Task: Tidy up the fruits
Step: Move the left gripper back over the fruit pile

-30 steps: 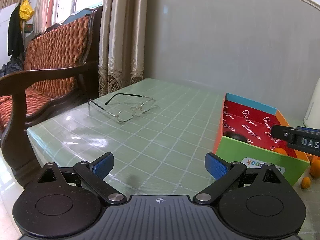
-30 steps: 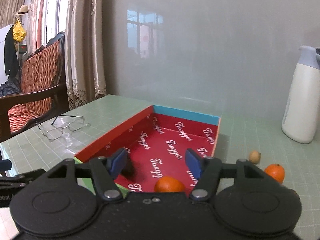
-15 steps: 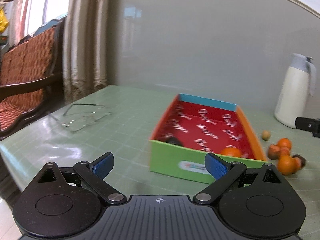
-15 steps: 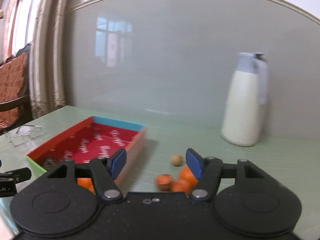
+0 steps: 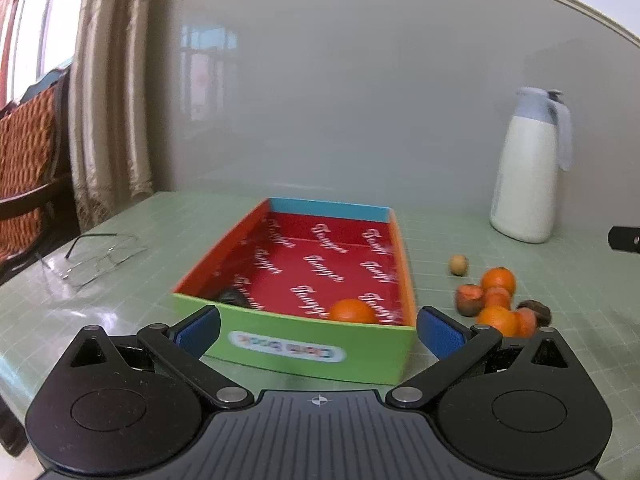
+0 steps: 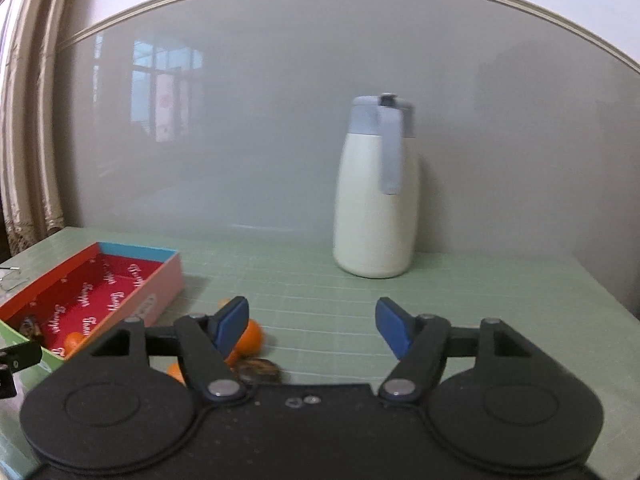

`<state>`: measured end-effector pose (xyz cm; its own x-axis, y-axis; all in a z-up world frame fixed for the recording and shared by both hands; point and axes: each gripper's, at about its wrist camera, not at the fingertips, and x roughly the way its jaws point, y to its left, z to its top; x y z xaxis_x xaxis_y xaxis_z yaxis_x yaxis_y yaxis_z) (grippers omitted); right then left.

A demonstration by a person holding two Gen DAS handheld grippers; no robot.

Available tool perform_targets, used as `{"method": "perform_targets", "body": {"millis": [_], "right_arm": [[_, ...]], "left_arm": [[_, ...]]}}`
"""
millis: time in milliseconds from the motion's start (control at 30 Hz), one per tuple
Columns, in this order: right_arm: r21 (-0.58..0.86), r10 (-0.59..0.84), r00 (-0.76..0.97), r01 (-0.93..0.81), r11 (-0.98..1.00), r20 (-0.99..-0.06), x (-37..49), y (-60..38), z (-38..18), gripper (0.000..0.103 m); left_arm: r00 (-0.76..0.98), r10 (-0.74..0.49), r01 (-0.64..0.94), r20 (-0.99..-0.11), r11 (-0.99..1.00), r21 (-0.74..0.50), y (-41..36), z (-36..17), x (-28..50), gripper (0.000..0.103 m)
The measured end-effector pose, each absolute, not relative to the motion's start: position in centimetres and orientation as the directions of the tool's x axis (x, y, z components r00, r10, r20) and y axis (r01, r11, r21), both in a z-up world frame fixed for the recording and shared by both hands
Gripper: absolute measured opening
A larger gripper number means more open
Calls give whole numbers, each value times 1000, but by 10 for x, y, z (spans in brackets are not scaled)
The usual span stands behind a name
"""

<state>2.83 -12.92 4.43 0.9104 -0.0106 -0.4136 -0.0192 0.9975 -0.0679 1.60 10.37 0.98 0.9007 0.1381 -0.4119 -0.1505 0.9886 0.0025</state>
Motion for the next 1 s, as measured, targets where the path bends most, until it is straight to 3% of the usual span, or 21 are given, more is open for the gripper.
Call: {"method": "perform_targets", "body": {"millis": [1000], "right_arm": [[-48, -163, 903, 157, 986, -398, -1, -229, 48, 71]], "left_arm": [[915, -28, 50, -401, 998, 43, -6, 6, 39, 103]]}}
